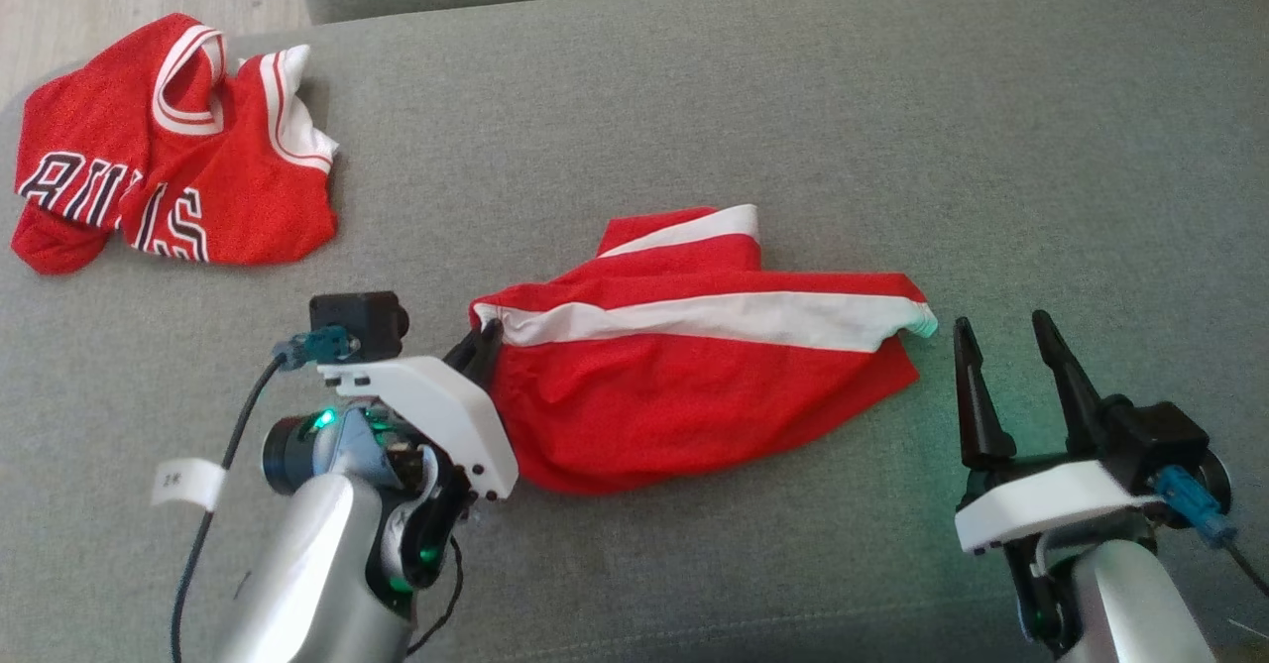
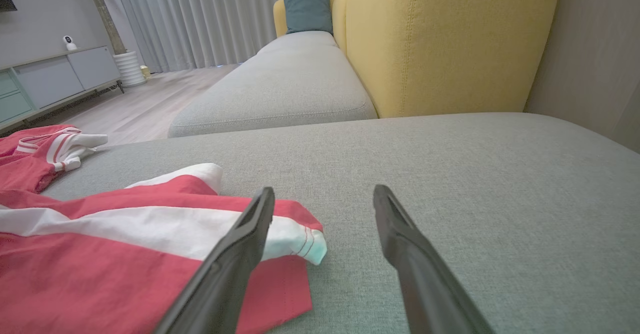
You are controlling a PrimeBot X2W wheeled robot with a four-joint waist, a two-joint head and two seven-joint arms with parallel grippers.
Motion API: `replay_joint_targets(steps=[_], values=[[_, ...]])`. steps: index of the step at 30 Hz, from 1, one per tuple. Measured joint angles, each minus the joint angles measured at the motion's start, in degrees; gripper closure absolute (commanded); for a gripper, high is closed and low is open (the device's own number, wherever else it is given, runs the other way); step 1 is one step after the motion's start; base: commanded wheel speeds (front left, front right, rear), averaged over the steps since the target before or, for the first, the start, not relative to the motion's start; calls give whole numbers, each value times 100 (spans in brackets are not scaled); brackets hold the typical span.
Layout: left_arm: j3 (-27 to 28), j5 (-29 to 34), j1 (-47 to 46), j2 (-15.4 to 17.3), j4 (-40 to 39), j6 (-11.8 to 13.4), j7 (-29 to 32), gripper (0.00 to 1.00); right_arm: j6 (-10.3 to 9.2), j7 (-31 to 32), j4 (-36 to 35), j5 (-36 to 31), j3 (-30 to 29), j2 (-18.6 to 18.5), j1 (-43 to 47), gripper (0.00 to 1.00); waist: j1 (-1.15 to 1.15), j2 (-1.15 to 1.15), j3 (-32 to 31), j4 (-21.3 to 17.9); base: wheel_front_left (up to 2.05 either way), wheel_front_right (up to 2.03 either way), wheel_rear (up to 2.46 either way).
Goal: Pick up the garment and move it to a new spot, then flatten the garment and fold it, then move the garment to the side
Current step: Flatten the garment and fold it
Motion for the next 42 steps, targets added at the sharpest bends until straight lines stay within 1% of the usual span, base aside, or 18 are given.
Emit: replay_joint_targets(steps=[4,7,13,16,23,28,36,37,41,42], values=[[-9,-1,2,-16,12,-5,-141,100,0,18,64,-30,-14,0,-1,0,0,0,2,27,0,0,0],[0,-2,21,4,-26,-7,-259,100,0,183,234,-114,-102,0,-34,0,0,0,24,51,0,0,0],[14,-62,272,27,-112,33,-312,100,0,514,591,-282,-400,-2,-483,0,0,0,98,175,0,0,0],[12,-107,371,31,-108,43,-319,100,0,712,837,-347,-415,-3,-730,0,0,0,139,247,0,0,0],[2,-120,359,26,-57,42,-372,100,0,912,1407,-280,-201,-4,-1043,0,0,0,219,368,0,0,0],[3,-153,353,30,4,42,-420,100,0,902,1808,-129,-96,-4,-1344,0,0,0,284,381,0,0,0],[-18,-162,338,30,35,43,-437,100,0,904,2524,-68,281,-12,-1903,0,0,0,367,399,0,0,0],[-21,-162,336,30,36,43,-437,100,0,905,2611,-30,321,-12,-1951,2,0,0,378,406,0,0,0],[-45,-163,298,30,45,42,-458,100,0,901,2929,66,439,-14,-2103,16,0,0,414,432,0,0,0],[-49,-163,286,30,46,42,-467,100,0,877,2992,74,472,-16,-2134,24,0,0,422,436,0,0,0]])
